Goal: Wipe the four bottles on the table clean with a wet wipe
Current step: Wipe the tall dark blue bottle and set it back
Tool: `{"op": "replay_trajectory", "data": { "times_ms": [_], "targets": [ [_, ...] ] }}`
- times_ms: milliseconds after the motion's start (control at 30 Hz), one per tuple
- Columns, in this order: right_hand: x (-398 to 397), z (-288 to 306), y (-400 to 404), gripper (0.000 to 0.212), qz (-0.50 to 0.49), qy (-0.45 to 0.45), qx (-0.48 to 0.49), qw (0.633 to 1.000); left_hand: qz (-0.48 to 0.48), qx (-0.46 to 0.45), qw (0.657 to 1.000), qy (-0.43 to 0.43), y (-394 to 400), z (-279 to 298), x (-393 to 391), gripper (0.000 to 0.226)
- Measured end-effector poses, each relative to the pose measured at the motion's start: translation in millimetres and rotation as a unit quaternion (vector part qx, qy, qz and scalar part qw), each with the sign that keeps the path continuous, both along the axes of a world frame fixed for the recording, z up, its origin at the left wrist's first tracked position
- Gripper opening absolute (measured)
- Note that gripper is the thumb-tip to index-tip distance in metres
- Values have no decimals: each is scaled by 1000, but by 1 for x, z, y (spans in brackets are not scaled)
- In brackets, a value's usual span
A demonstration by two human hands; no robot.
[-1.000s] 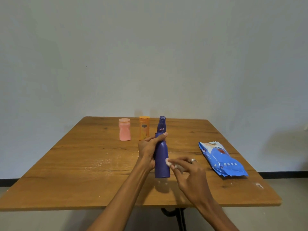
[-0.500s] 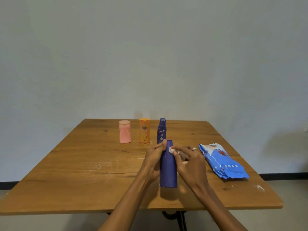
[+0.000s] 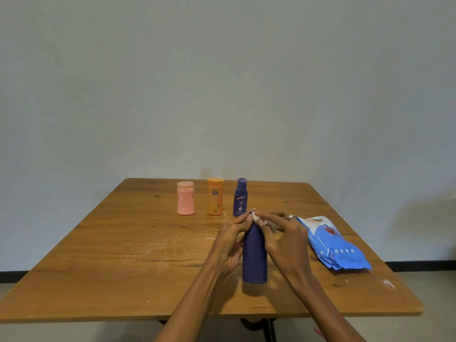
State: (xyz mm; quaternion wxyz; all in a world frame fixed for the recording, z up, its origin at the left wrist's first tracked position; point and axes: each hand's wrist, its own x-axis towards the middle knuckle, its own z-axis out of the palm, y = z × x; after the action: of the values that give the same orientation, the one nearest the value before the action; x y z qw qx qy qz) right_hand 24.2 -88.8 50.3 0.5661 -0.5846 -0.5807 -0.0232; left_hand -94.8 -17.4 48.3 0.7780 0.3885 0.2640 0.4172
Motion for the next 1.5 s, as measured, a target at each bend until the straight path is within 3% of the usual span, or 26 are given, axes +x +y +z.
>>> {"op": "replay_trajectory", "data": {
  "times_ms": [133,433,700,967,1167,1333,1500],
  "targets": [
    [1,-2,3,18,-44,82,7,996,-1,-18,1000,-4,-4,1,4,26],
    [-15,-6,-3,31,7,-15,-6,1000,-34,-12,999,-32,-5,0,2,30],
    [-11,-5,6,22,-54,80,29,995,-9,-4,999,-34,0,-11,9,28],
    [-14,-14,-3,42,13,-49,-37,998,-3,5,1000,-26,3,-12,9,28],
    [-16,-32,-30,39,74,-106,-79,988,11,-55,998,-37,15,-21,6,55],
    [-10,-29,-20,39,46,-75,-67,994,12,-51,997,-57,13,-27,10,54],
    [-1,-10,8,25,-3,-31,-51,998,29,-24,999,-30,9,-27,13,44]
  ]
}}
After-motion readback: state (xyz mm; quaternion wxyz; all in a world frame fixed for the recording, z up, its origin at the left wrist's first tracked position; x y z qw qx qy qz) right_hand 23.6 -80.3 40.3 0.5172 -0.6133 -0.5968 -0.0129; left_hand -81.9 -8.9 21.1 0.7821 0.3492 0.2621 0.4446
